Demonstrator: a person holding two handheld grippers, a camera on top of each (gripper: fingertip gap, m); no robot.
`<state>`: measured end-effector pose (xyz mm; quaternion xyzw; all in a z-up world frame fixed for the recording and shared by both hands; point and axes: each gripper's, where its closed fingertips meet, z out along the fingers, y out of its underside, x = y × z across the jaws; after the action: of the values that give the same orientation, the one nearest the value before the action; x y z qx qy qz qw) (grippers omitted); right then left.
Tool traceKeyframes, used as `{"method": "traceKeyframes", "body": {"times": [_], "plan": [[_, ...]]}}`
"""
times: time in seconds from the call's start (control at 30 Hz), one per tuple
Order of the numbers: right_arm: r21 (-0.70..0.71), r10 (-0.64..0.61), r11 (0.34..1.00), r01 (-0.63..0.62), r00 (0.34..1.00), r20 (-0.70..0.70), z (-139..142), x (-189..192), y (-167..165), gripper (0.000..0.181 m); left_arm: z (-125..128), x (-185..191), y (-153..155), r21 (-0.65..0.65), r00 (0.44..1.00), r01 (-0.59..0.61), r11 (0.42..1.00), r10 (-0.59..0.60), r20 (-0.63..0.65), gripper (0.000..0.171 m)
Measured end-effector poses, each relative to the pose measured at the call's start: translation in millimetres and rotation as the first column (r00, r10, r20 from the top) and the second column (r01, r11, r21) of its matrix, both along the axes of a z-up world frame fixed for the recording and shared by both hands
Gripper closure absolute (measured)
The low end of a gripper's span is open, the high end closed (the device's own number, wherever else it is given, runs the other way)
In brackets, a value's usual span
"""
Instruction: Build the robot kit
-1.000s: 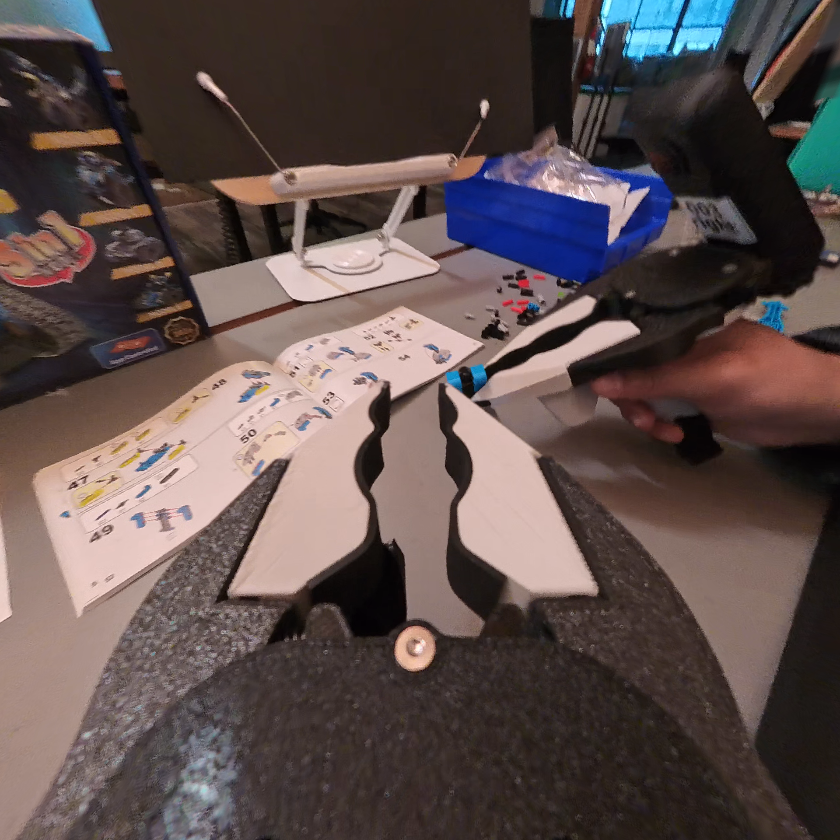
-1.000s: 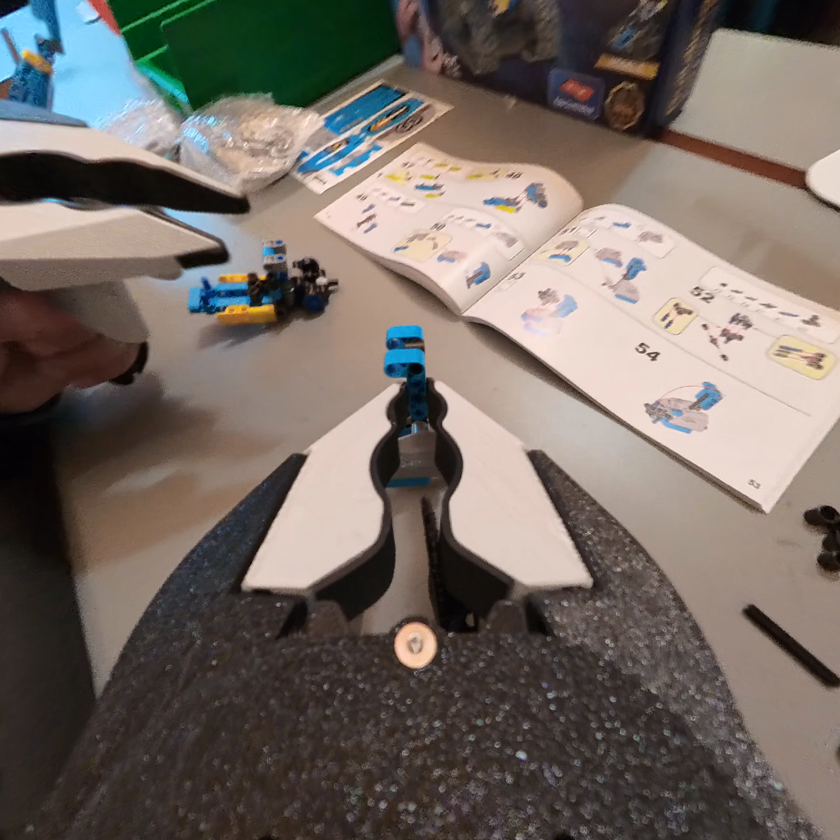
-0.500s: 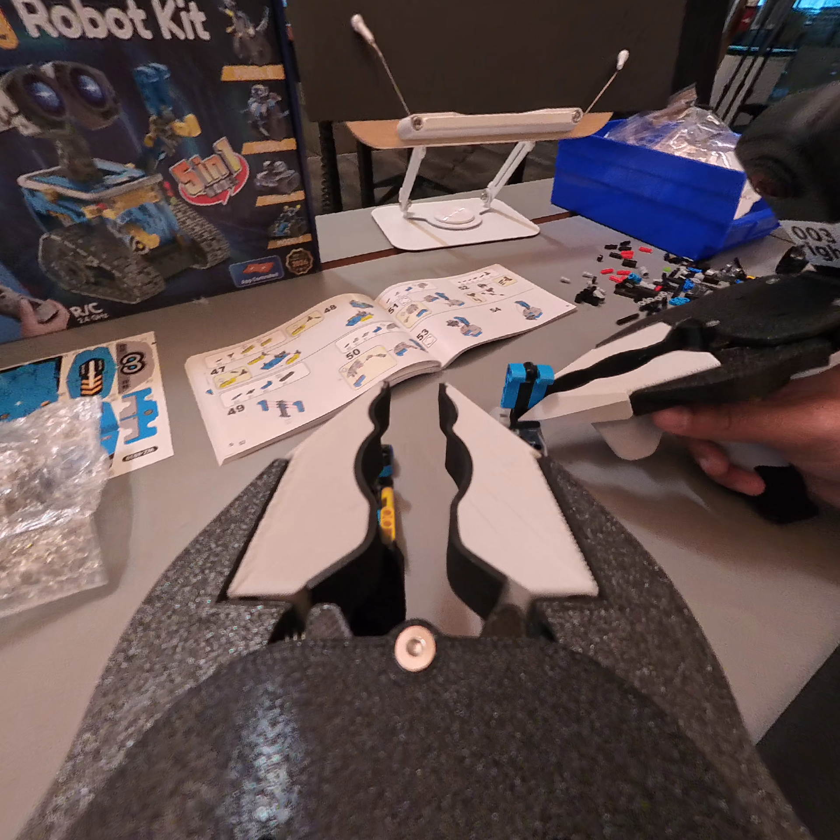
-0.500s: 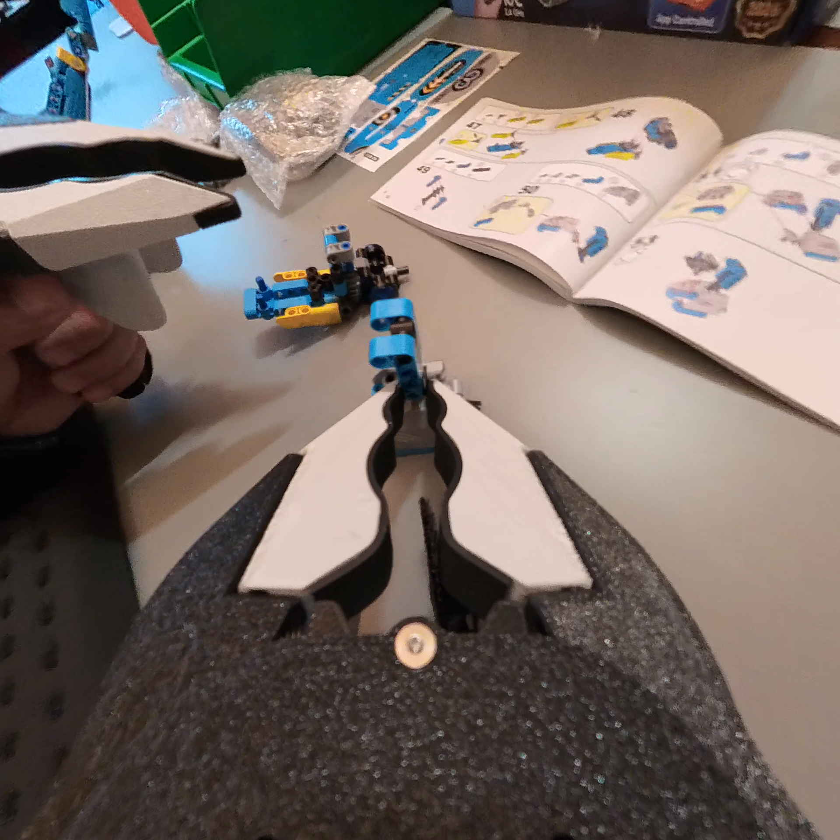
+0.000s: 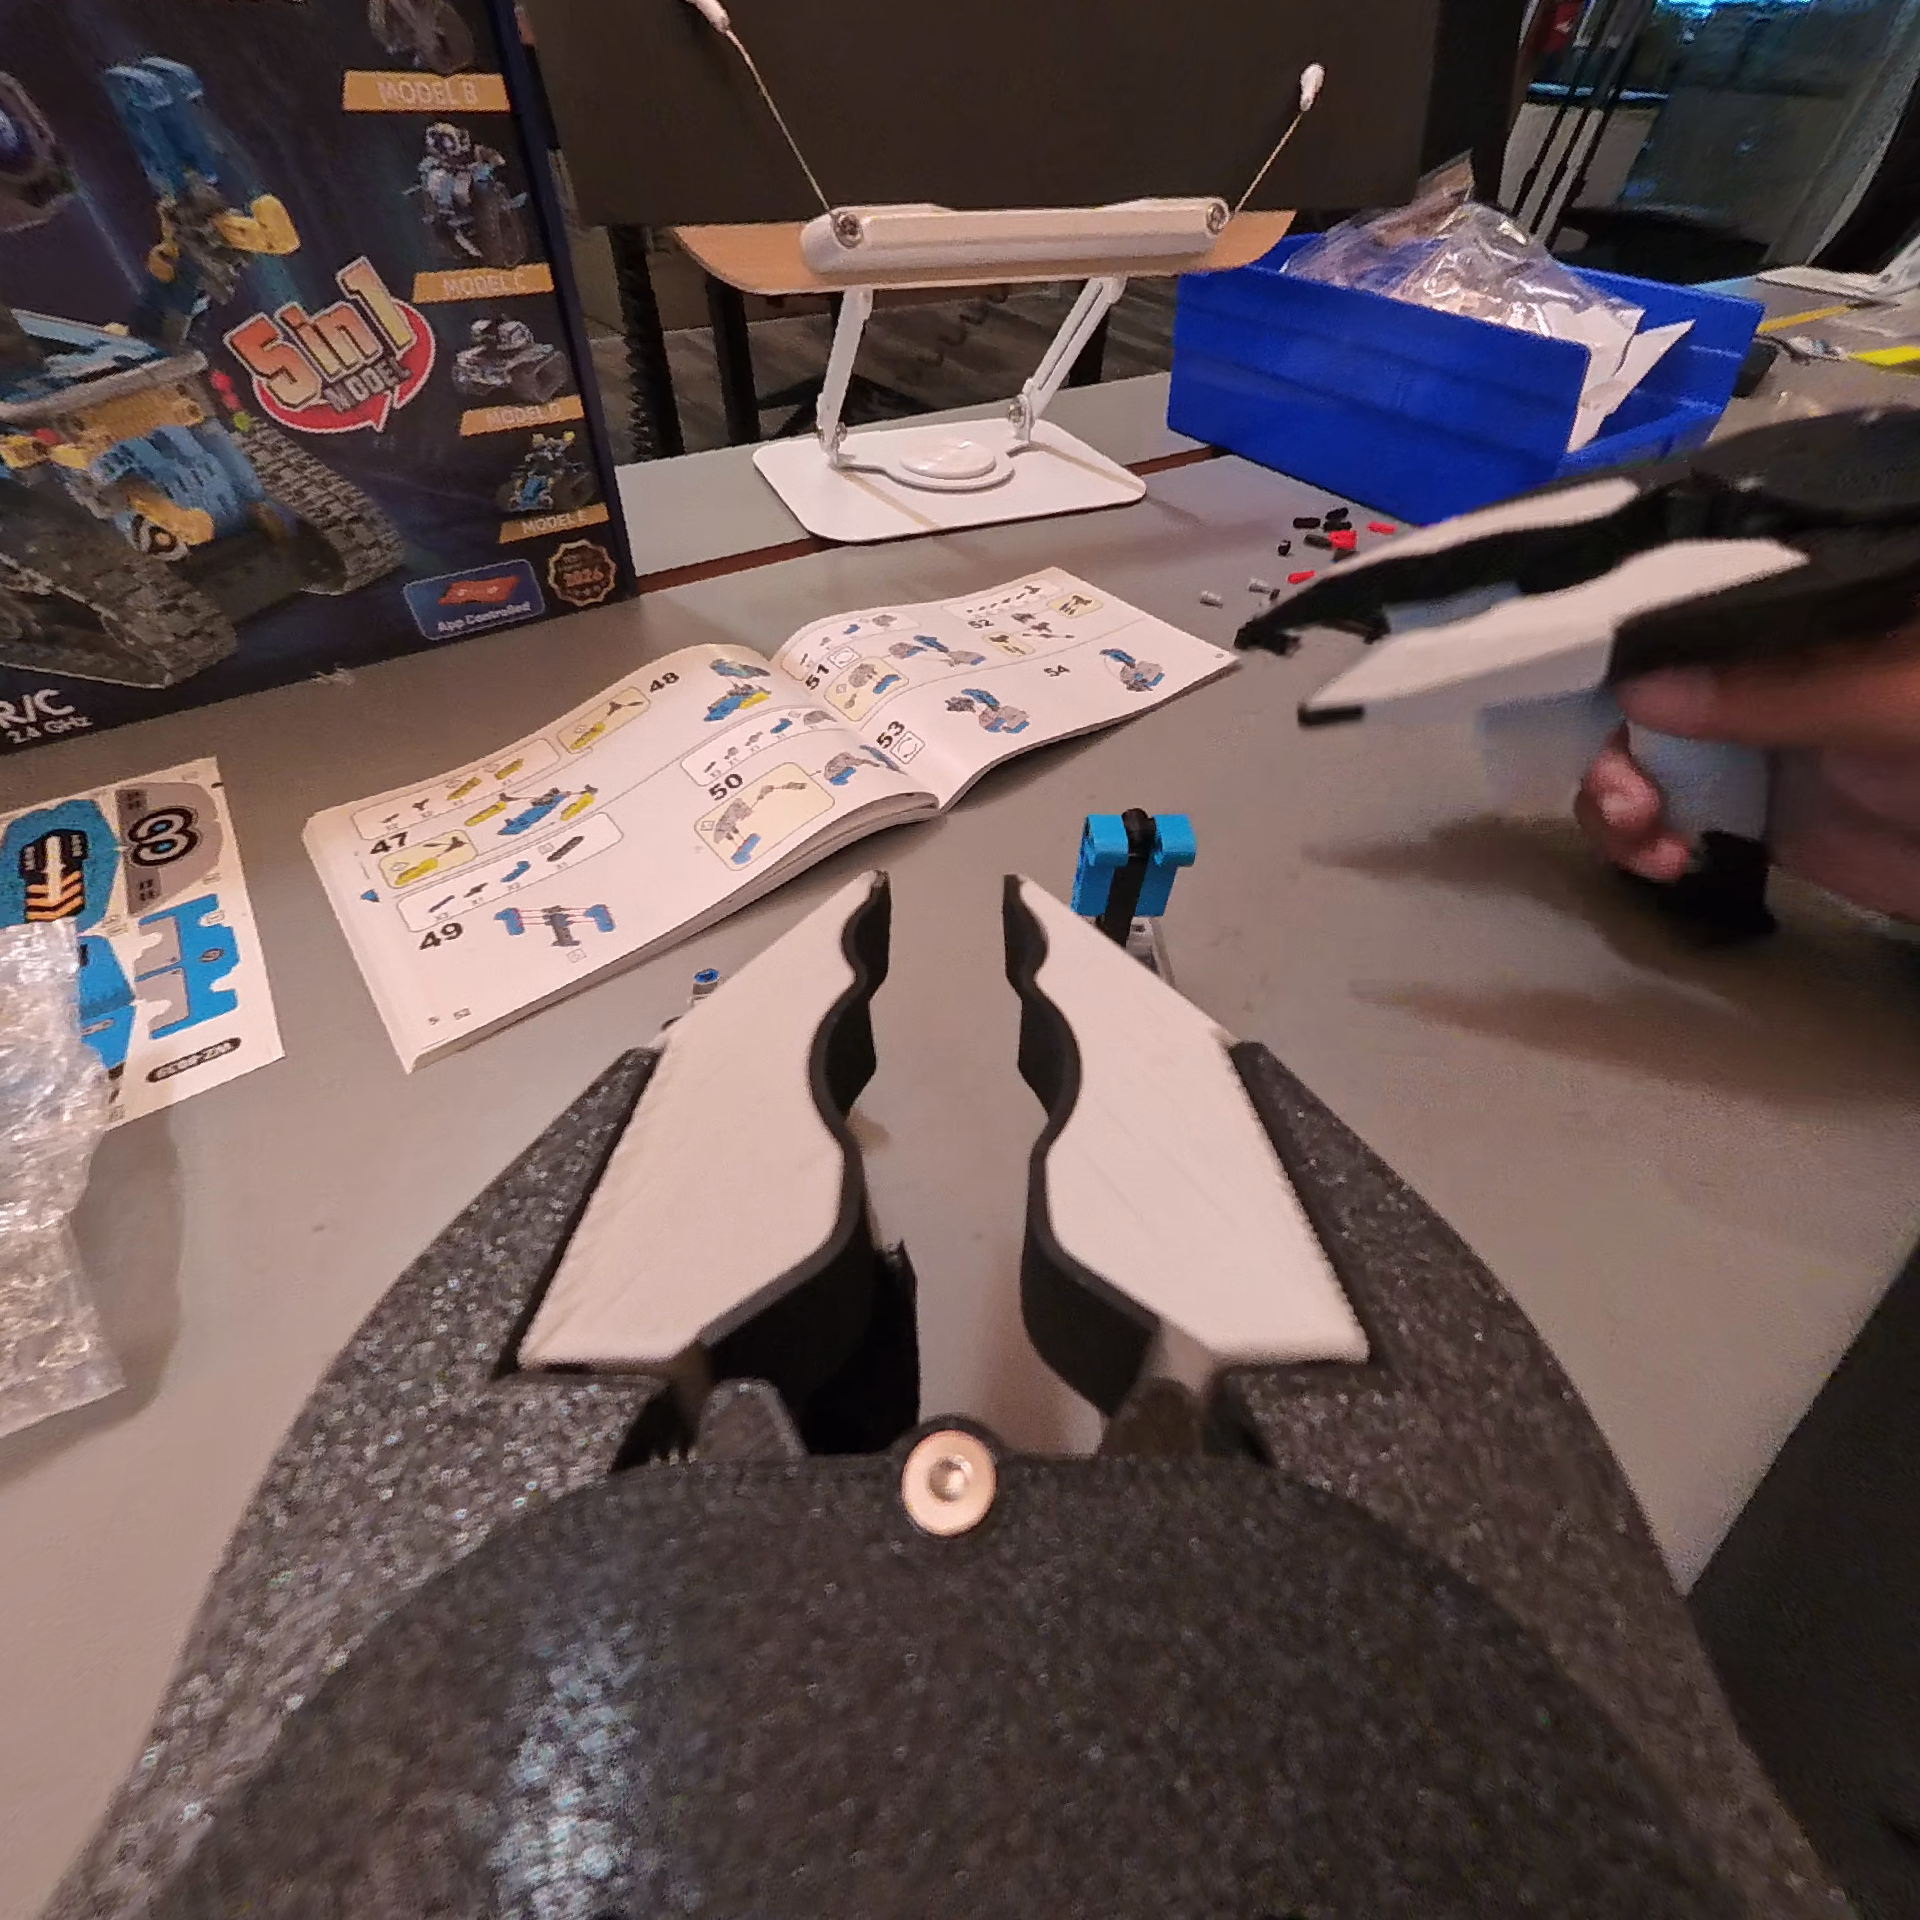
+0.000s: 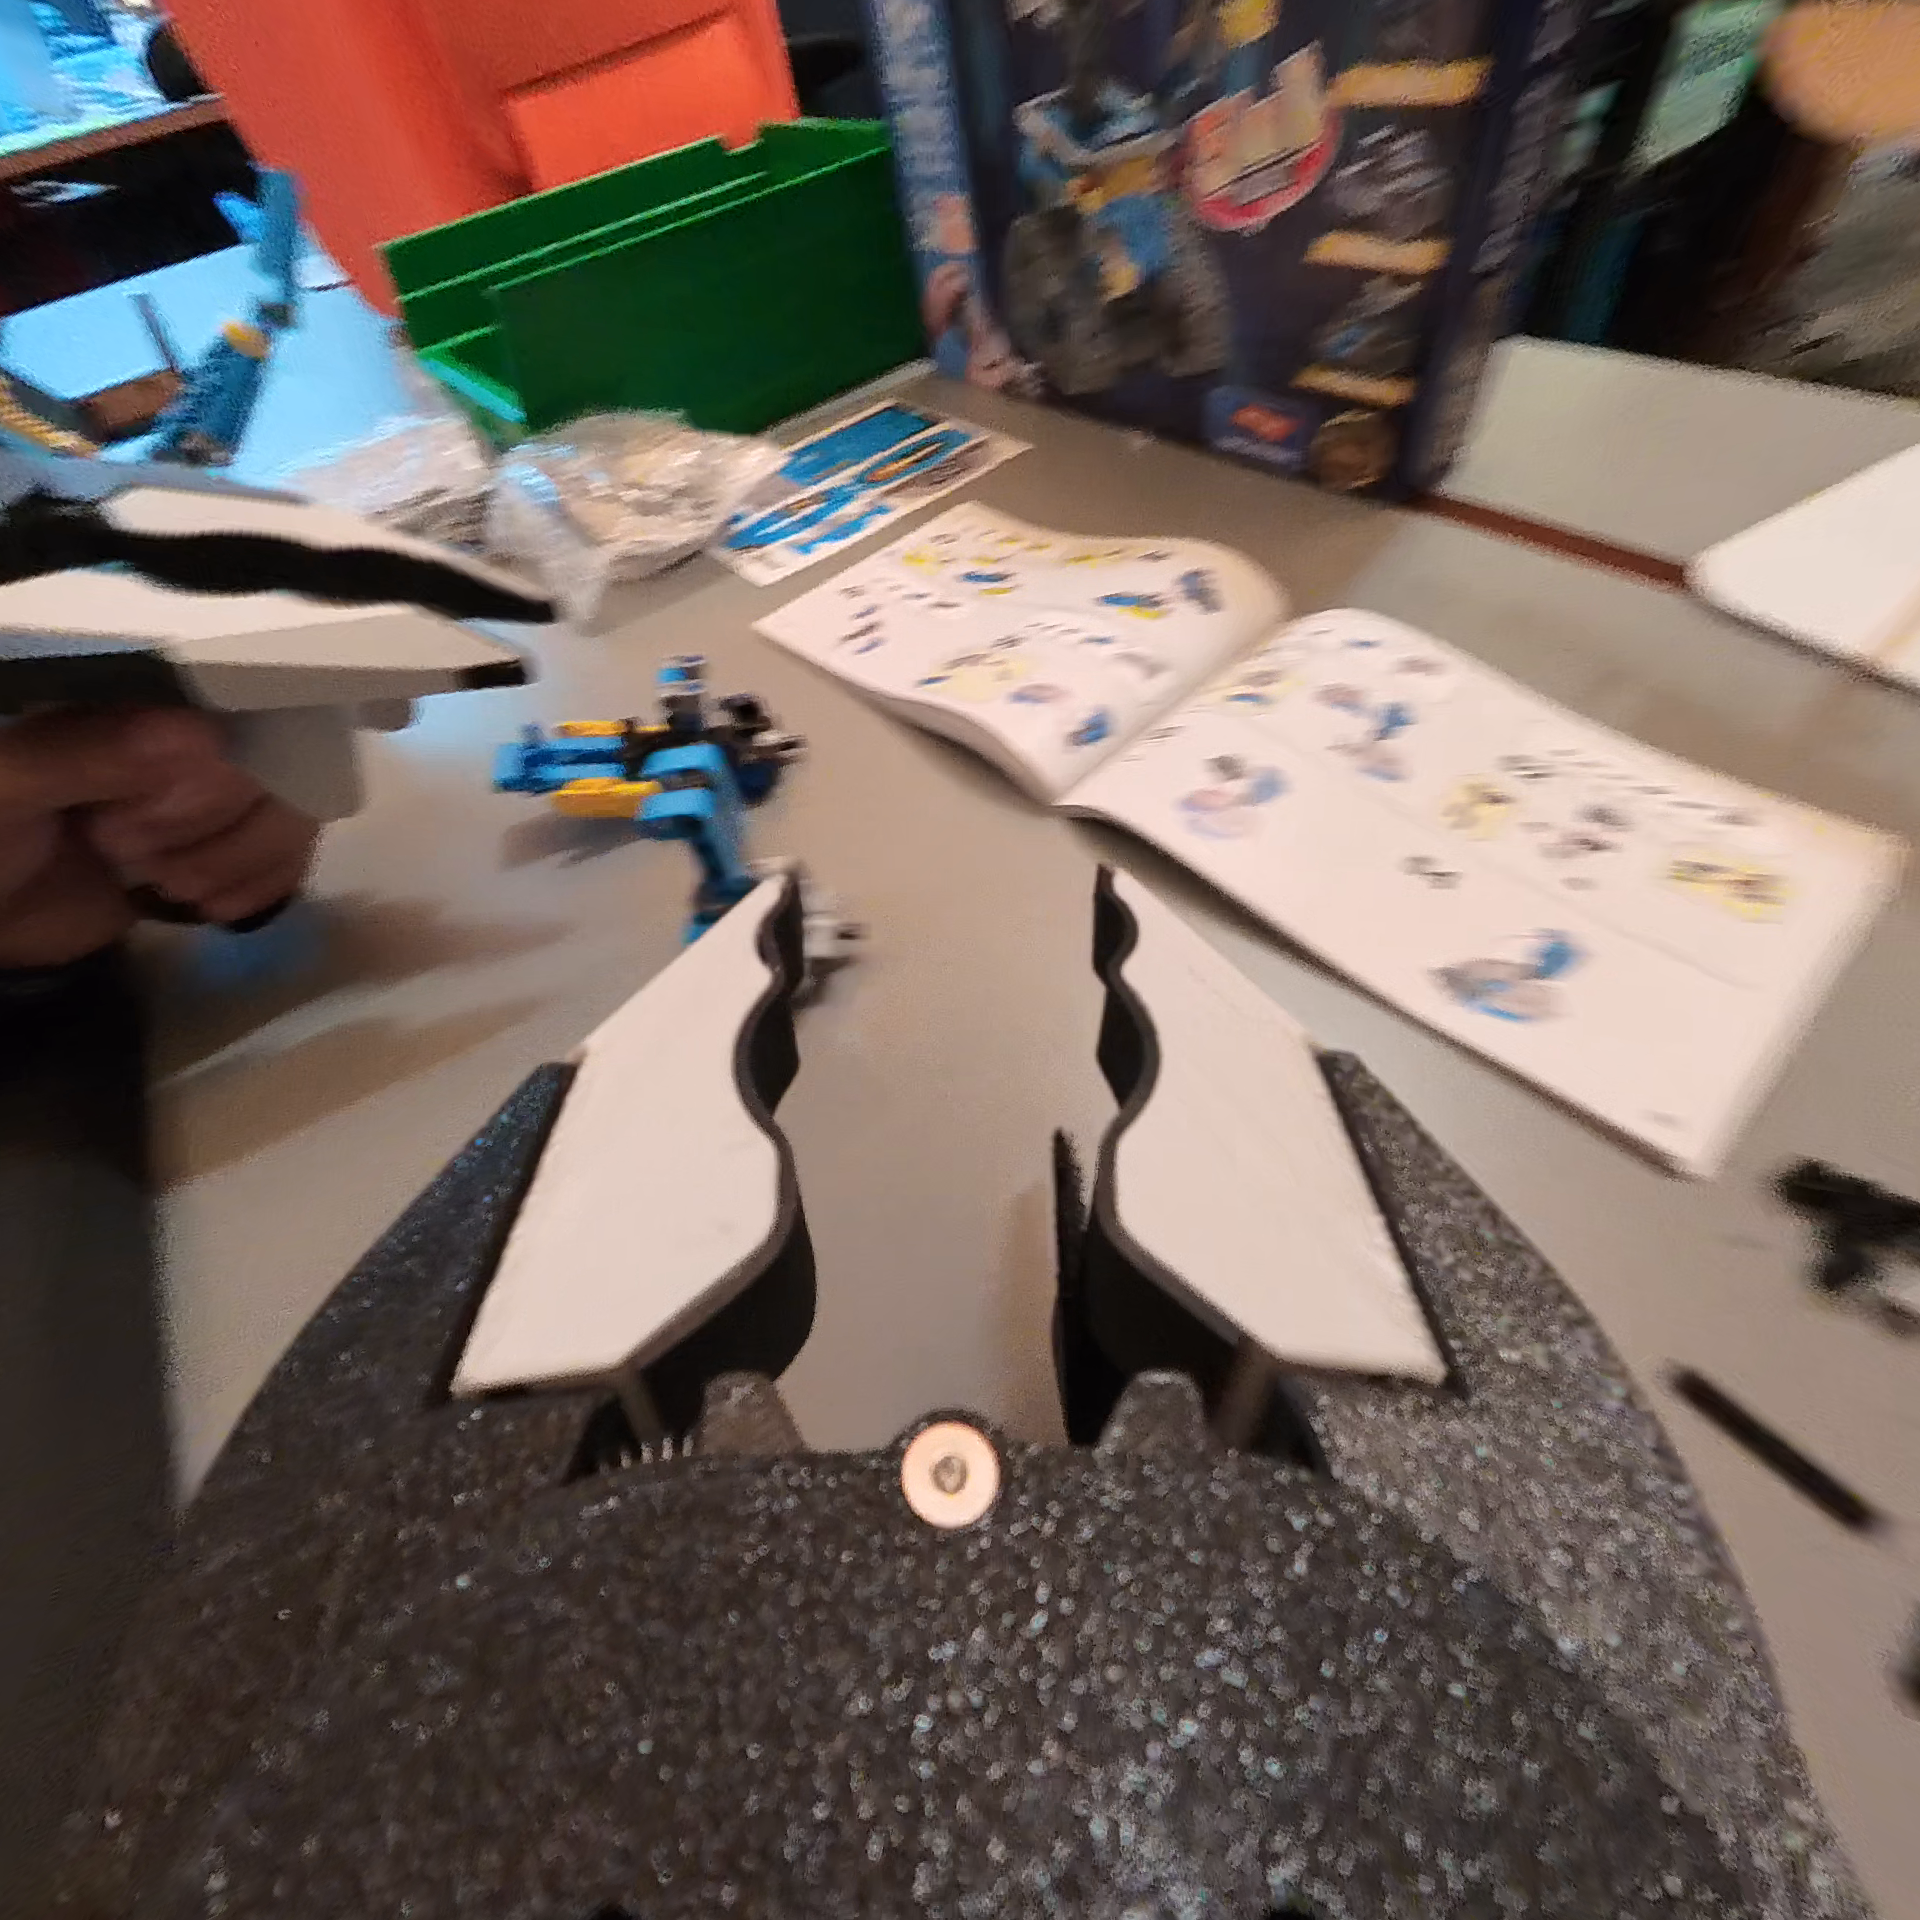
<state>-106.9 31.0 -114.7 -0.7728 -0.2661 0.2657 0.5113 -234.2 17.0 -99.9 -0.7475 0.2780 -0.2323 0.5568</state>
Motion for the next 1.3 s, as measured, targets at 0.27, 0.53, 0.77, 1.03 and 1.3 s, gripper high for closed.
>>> {"method": "traceKeyframes", "body": {"times": [0.27, 0.53, 0.77, 1.03, 1.3], "plan": [[-0.035, -0.241, 0.965, 0.259, 0.933, 0.269, -38.0, 96.3, 39.6, 0.115, 0.3, -2.0, 6.3, -0.003, 1.000, -0.006, 1.000, 0.006, 0.020, 0.144], [-0.129, -0.222, 0.960, 0.250, 0.955, 0.197, -49.9, 88.5, 43.5, 0.112, -1.4, -0.9, 14.2, -0.089, 0.996, 0.030, 0.996, -0.023, 0.083, 0.143], [-0.212, -0.226, 0.944, 0.252, 0.964, 0.140, -53.9, 90.1, 48.9, 0.106, -9.0, 1.9, 22.3, -0.083, 1.000, 0.013, 0.996, -0.013, 0.007, 0.143], [-0.203, -0.229, 0.943, 0.262, 0.958, 0.174, -56.0, 89.5, 49.2, 0.119, -11.3, 0.8, 25.4, -0.082, 1.000, 0.003, 0.997, -0.003, -0.006, 0.143], [-0.172, -0.375, 0.901, 0.398, 0.914, 0.152, -26.2, 147.6, 8.8, 0.138, -14.5, 1.8, 25.6, -0.081, 1.000, 0.000, 0.997, -0.002, -0.030, 0.142]]}}
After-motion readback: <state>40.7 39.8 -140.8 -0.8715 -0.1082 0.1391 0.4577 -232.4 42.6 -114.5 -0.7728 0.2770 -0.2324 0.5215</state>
